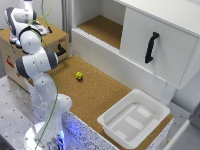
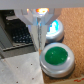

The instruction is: Toggle the green light switch to turn off the green light

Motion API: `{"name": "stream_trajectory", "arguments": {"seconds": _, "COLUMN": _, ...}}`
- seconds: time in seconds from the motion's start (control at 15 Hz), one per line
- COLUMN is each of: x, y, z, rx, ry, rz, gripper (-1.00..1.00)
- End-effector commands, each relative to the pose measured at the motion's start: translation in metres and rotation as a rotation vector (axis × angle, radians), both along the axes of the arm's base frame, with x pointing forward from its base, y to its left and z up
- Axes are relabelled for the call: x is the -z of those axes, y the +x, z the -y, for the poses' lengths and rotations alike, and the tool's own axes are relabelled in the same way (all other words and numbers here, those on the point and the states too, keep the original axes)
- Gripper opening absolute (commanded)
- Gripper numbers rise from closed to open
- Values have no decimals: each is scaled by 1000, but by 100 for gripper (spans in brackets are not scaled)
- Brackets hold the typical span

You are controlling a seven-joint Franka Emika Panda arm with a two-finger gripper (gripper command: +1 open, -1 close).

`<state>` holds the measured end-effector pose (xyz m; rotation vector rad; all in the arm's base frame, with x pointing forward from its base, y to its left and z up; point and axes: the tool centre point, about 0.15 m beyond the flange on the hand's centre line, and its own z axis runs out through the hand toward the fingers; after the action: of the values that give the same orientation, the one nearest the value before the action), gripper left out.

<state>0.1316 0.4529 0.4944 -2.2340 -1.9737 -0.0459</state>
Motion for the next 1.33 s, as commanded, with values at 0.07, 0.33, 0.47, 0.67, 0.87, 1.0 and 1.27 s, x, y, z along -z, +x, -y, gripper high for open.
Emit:
{"name": "stream_trajectory", "arguments": {"seconds": 0.07, "x": -20, "y": 4, "z": 10, "rx": 93, "ry": -34, "rz": 65, "gripper": 100}}
{"name": "stream_trajectory", "arguments": {"seconds": 0.33, "x": -19, "y": 14, "z": 13, "rx": 152, "ry": -16, "rz": 42, "gripper": 100}}
{"name": "stream_trajectory", "arguments": {"seconds": 0.47, "x": -19, "y": 14, "z": 13, "rx": 152, "ry": -16, "rz": 42, "gripper": 100}}
{"name": "stream_trajectory", "arguments": {"seconds": 0.67, "x": -19, "y": 14, "z": 13, "rx": 152, "ry": -16, "rz": 42, "gripper": 100}}
{"name": "stream_trajectory", "arguments": {"seconds": 0.87, "x": -19, "y": 14, "z": 13, "rx": 152, "ry": -16, "rz": 42, "gripper": 100}}
{"name": "stream_trajectory", "arguments": {"seconds": 1.0, "x": -19, "y": 14, "z": 13, "rx": 152, "ry": -16, "rz": 42, "gripper": 100}}
{"name": "stream_trajectory", "arguments": {"seconds": 1.27, "x": -20, "y": 45, "z": 16, "rx": 82, "ry": 44, "rz": 64, "gripper": 100}}
